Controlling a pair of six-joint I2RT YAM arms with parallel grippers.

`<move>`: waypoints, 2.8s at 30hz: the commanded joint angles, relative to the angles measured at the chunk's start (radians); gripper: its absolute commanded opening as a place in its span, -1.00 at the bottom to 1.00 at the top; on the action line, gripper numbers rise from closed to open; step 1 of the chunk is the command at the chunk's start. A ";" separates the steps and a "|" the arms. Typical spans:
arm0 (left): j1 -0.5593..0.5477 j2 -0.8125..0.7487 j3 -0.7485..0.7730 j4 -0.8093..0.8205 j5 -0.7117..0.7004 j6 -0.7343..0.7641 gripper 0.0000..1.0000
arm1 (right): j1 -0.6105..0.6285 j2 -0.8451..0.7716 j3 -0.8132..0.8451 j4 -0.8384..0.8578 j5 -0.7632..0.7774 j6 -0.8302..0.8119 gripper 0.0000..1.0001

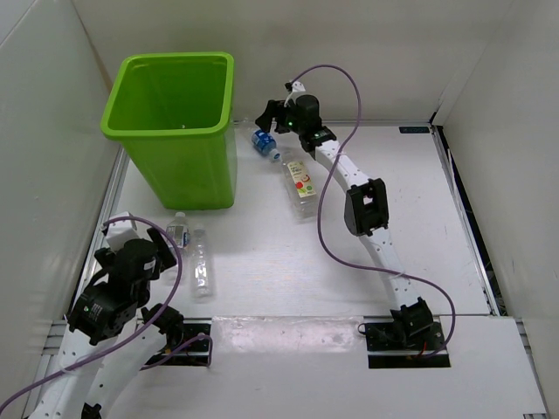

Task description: Put the plastic bottles in the bin

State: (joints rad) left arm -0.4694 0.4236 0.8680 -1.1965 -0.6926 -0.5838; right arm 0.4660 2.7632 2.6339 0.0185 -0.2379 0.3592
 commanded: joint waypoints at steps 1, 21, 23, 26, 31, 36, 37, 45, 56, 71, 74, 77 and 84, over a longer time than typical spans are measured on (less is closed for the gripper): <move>0.003 0.007 0.006 0.012 0.025 0.015 1.00 | -0.009 0.012 0.060 -0.017 0.040 -0.009 0.79; 0.002 0.037 0.034 -0.002 0.028 0.041 1.00 | -0.030 0.010 0.129 -0.296 0.002 0.031 0.62; 0.002 0.046 0.039 -0.002 0.034 0.047 1.00 | -0.039 0.013 0.144 -0.325 -0.005 0.035 0.62; 0.003 0.063 0.046 0.009 0.047 0.058 1.00 | -0.046 0.003 0.143 -0.397 -0.029 0.024 0.62; 0.003 0.078 0.043 0.014 0.059 0.065 1.00 | -0.010 0.002 0.150 -0.419 -0.023 -0.042 0.80; 0.003 0.095 0.058 0.014 0.065 0.071 1.00 | -0.010 0.006 0.163 -0.457 -0.043 -0.054 0.80; 0.002 0.096 0.060 0.017 0.067 0.071 1.00 | -0.003 0.003 0.163 -0.456 -0.029 -0.061 0.80; 0.003 0.110 0.055 0.029 0.087 0.073 1.00 | -0.001 0.009 0.167 -0.496 -0.014 -0.026 0.80; 0.003 0.099 0.040 0.032 0.073 0.070 1.00 | 0.016 0.004 0.170 -0.499 -0.003 -0.060 0.80; 0.002 0.072 0.031 0.023 0.033 0.058 1.00 | -0.006 -0.004 0.144 -0.506 -0.027 -0.029 -0.48; 0.003 0.078 0.019 0.043 0.034 0.065 1.00 | -0.023 -0.014 0.120 -0.500 -0.041 0.004 -0.68; 0.003 0.084 0.012 0.048 0.042 0.058 1.00 | -0.027 -0.019 0.114 -0.499 -0.058 0.001 -0.59; 0.003 0.041 0.019 0.014 0.031 0.032 1.00 | -0.001 -0.046 0.083 -0.499 -0.048 -0.060 -0.52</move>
State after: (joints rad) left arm -0.4694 0.4946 0.8890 -1.1759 -0.6407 -0.5362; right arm 0.4465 2.7670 2.7255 -0.4843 -0.2756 0.3214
